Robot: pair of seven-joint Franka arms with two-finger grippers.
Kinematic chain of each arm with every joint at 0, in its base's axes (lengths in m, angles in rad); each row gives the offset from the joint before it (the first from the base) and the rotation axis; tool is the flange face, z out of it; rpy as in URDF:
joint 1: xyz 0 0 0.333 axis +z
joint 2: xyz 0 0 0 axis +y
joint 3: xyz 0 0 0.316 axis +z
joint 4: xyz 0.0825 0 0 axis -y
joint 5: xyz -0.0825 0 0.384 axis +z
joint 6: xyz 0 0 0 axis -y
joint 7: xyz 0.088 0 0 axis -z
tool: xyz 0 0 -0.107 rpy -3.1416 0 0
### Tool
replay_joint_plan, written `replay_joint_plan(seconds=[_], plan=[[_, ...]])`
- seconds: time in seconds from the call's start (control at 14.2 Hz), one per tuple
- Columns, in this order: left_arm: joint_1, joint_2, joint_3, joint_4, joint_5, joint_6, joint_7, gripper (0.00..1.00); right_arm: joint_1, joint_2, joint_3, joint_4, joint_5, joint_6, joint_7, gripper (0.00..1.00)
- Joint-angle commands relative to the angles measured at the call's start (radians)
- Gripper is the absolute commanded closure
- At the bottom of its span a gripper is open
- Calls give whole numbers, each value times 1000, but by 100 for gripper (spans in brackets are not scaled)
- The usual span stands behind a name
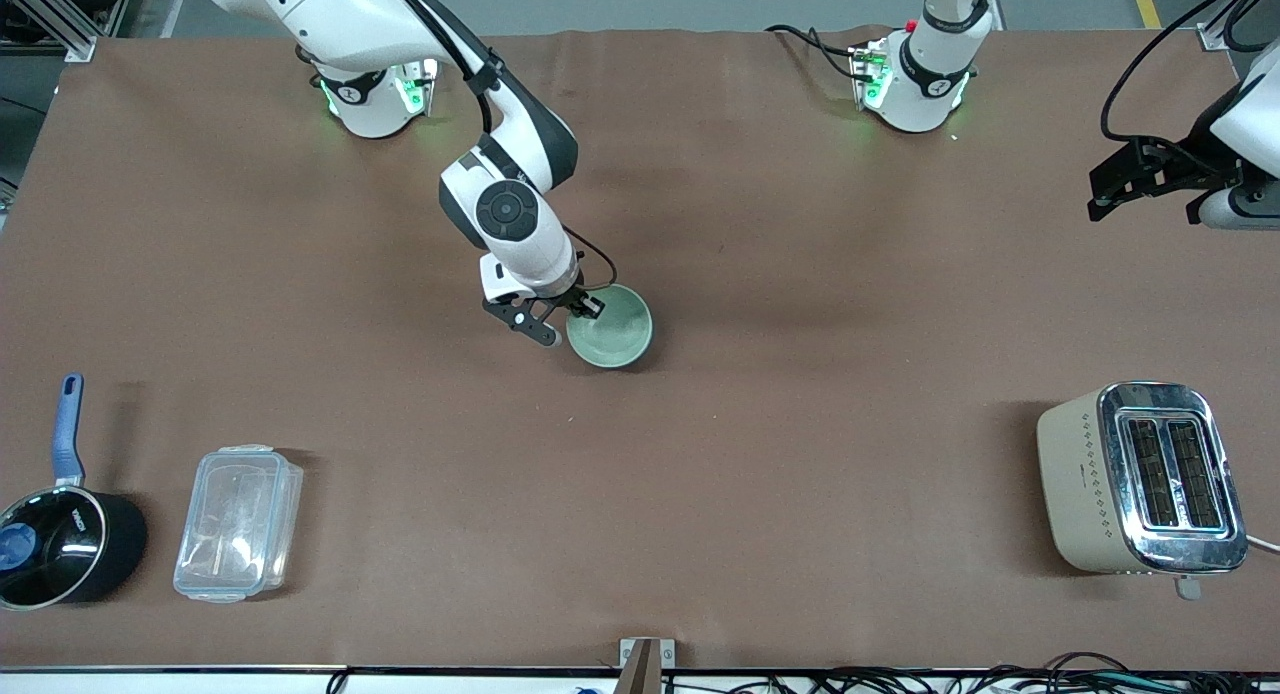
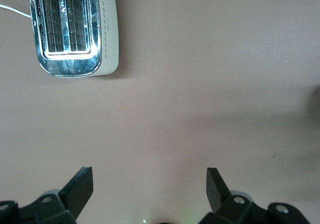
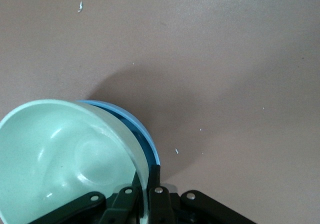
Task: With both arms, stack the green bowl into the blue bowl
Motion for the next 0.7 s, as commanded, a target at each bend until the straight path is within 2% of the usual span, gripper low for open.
replay_joint_plan(seconds=[0.0,0.07,0.14,0.21,0.28,0.35,0.49,0.63], plan=[[5,-20,11,-19,-12,9,21,0,0,-13,9,-18,-17,7,19,92],[5,-21,11,-19,-11,8,21,0,-3,-13,9,-18,-17,1,19,84],[3,-19,11,-21,-11,9,20,0,-3,-13,9,-17,-17,-1,19,68],[4,-17,11,-19,-11,9,20,0,-1,-13,9,-17,-17,2,19,43],[5,-17,11,-18,-11,9,21,0,-1,-13,9,-17,-17,1,19,12],[5,-17,11,-18,-11,9,20,0,-3,-26,10,-15,-17,-7,21,0],[5,-17,11,-18,-11,9,20,0,-15,-87,7,11,-17,-100,12,0],[3,-17,11,-18,-11,9,20,0,-78,-195,4,29,-47,-210,-35,0]])
